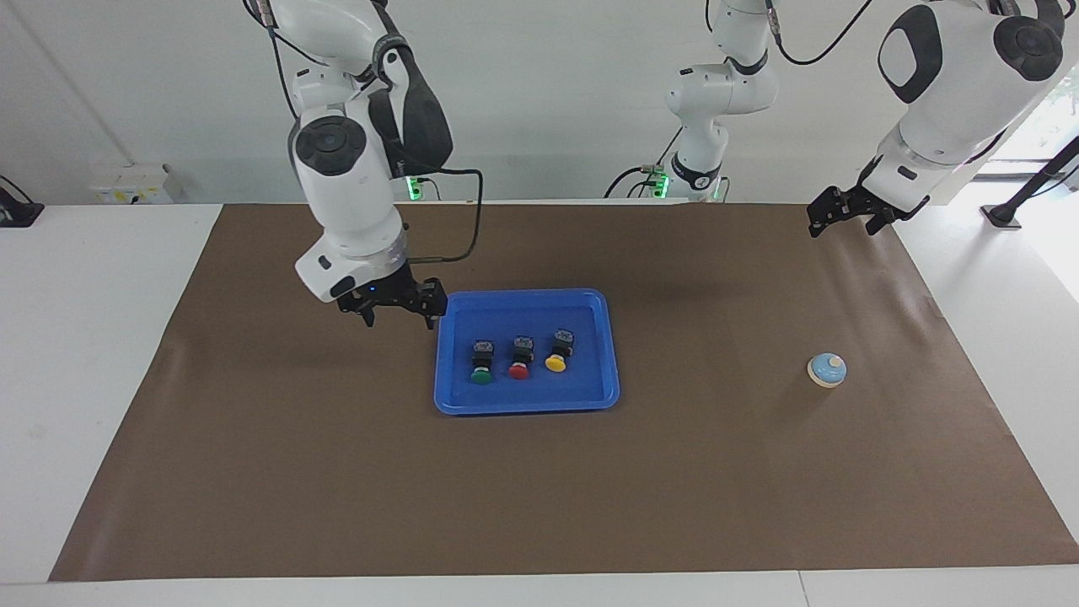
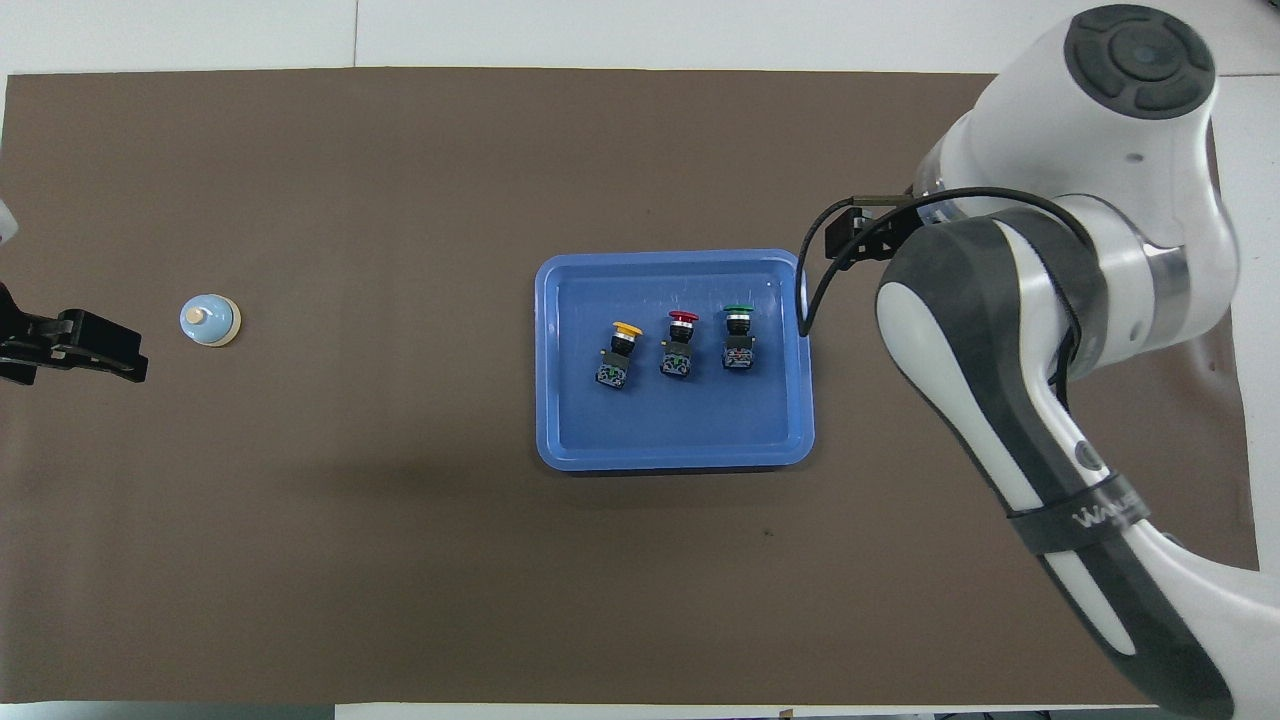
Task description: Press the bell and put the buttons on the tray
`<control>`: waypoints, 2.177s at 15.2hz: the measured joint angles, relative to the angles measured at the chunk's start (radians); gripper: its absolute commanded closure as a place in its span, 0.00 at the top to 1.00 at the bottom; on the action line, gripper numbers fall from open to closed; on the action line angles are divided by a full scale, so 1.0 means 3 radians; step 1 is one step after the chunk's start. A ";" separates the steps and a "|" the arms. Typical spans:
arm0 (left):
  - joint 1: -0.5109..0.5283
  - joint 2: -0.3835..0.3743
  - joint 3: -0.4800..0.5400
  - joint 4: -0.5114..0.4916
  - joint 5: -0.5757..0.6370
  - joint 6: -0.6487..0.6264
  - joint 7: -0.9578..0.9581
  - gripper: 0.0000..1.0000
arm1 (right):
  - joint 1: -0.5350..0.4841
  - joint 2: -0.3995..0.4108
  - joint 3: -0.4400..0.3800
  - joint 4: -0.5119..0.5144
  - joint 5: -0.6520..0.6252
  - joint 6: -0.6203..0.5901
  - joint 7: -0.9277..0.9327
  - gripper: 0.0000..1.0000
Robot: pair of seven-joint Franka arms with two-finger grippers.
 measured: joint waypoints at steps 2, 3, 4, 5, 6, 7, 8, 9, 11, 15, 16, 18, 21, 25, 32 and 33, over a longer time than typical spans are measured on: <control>0.0000 0.0000 0.0000 0.0000 0.0000 0.0000 0.0000 1.00 | -0.0169 -0.0081 -0.0011 0.0001 0.0000 -0.0104 -0.0298 1.00; 0.0000 0.0000 0.0000 0.0000 0.0000 0.0000 0.0000 1.00 | -0.0253 -0.0136 -0.0015 0.0002 0.0000 -0.0167 -0.0431 1.00; 0.0000 0.0000 0.0000 0.0000 0.0000 0.0000 0.0000 1.00 | -0.0334 -0.0205 -0.0016 0.0002 0.0000 -0.0255 -0.0536 1.00; 0.0000 0.0000 0.0000 0.0000 0.0000 0.0000 0.0000 1.00 | -0.0402 -0.0283 -0.0018 0.0002 0.0000 -0.0355 -0.0605 1.00; 0.0000 0.0000 0.0000 0.0000 0.0000 0.0000 0.0000 1.00 | -0.0455 -0.0369 -0.0018 -0.0001 0.0000 -0.0450 -0.0646 1.00; 0.0000 0.0000 0.0000 0.0000 0.0000 0.0000 0.0000 1.00 | -0.0492 -0.0460 -0.0017 -0.0007 0.0000 -0.0528 -0.0662 1.00; 0.0000 0.0000 0.0000 0.0000 0.0000 0.0000 0.0000 1.00 | -0.0514 -0.0564 -0.0015 -0.0027 0.0000 -0.0587 -0.0663 1.00; 0.0000 0.0000 0.0000 0.0000 0.0000 0.0000 0.0000 1.00 | -0.0520 -0.0676 -0.0015 -0.0068 0.0000 -0.0625 -0.0663 1.00; 0.0000 0.0000 0.0000 0.0000 0.0000 0.0000 0.0000 1.00 | -0.0520 -0.0906 -0.0008 -0.0207 0.0000 -0.0689 -0.0663 1.00; 0.0000 0.0000 0.0000 0.0000 0.0000 0.0000 0.0000 1.00 | -0.0519 -0.1089 0.0006 -0.0370 0.0000 -0.0792 -0.0663 1.00; 0.0000 0.0000 0.0000 0.0000 0.0000 0.0000 0.0000 1.00 | -0.0518 -0.1084 0.0012 -0.0381 0.0000 -0.0746 -0.0664 1.00; 0.0000 0.0000 0.0000 0.0000 0.0000 0.0000 0.0000 1.00 | -0.0517 -0.1067 0.0015 -0.0394 0.0000 -0.0706 -0.0668 1.00; 0.0000 0.0000 0.0000 0.0000 0.0000 0.0000 0.0000 1.00 | -0.0520 -0.1055 0.0013 -0.0407 0.0000 -0.0705 -0.0671 1.00; 0.0000 0.0000 0.0000 0.0000 0.0000 0.0000 0.0000 1.00 | -0.0562 -0.1055 0.0012 -0.0402 0.0000 -0.0706 -0.0701 1.00; 0.0000 0.0000 0.0000 0.0000 0.0000 -0.0001 0.0000 1.00 | -0.0590 -0.1055 0.0034 -0.0397 0.0000 -0.0710 -0.0739 1.00; 0.0000 0.0000 0.0001 0.0000 0.0000 0.0000 -0.0007 0.82 | -0.0590 -0.1055 0.0036 -0.0397 0.0000 -0.0710 -0.0739 1.00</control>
